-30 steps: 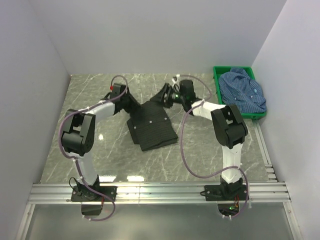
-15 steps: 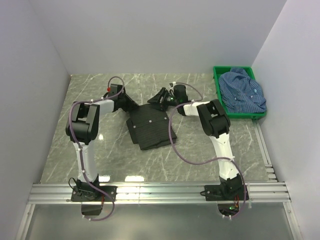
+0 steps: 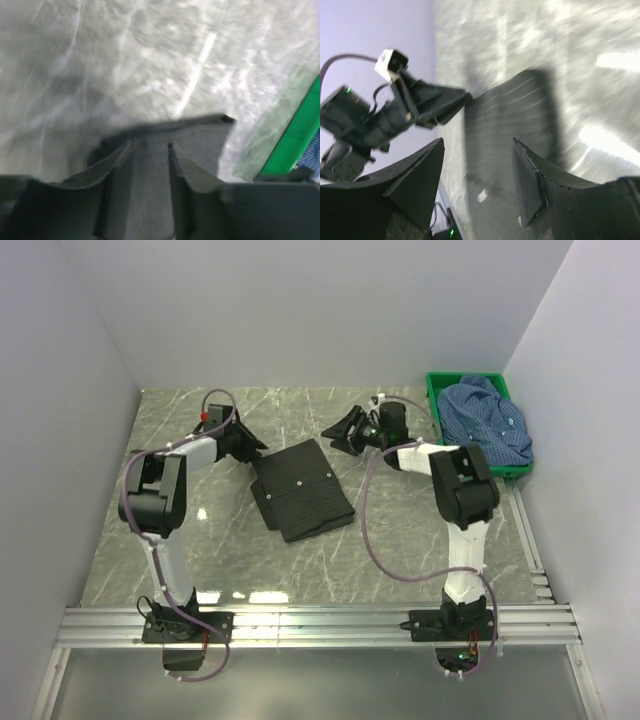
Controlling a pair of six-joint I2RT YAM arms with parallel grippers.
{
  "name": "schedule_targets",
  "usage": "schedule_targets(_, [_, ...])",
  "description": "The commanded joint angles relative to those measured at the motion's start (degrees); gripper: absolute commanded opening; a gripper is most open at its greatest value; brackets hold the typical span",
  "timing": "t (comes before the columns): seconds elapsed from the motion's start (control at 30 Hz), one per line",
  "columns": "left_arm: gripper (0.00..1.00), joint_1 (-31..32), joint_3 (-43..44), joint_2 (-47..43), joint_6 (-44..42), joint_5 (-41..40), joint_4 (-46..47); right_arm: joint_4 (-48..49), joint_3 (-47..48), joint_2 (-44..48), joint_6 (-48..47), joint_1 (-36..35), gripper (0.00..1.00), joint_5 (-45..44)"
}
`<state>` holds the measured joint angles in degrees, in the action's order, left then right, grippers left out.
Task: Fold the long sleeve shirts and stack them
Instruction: Fold the shirt
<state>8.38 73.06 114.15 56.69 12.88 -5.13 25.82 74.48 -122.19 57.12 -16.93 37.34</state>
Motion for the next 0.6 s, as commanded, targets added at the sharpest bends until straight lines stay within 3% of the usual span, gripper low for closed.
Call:
schedule_targets(0.0, [0.42,1.9,-1.2,-11.5,1.0,-4.9,-5.1,1.9,-6.7,10.4,-1.6,-1.0,0.64,3.3])
schedule_targets(0.1, [0.50,5.6,-5.9,-18.9,3.2,-6.8,-6.0,6.5,-14.3,15.5,0.8,-1.8,0.63,6.2])
schedule_targets(0.17, [0.51,9.6,-9.2,-22.3,3.8,-7.2,-6.8,8.6,-19.3,18.2,1.1,-3.4,0.62,7.1])
schedule_targets(0.37, [0.46,19.7,-20.6,-24.7,6.9,-3.7,-2.4,12.1,-30.4,20.7,0.0,-5.2,0.60,6.5])
schedule_targets(0.57, [0.43,21.5,-25.9,-23.2,7.4,-5.4,-3.0,8.6,-37.0,21.9,-4.6,-4.3,0.59,3.8])
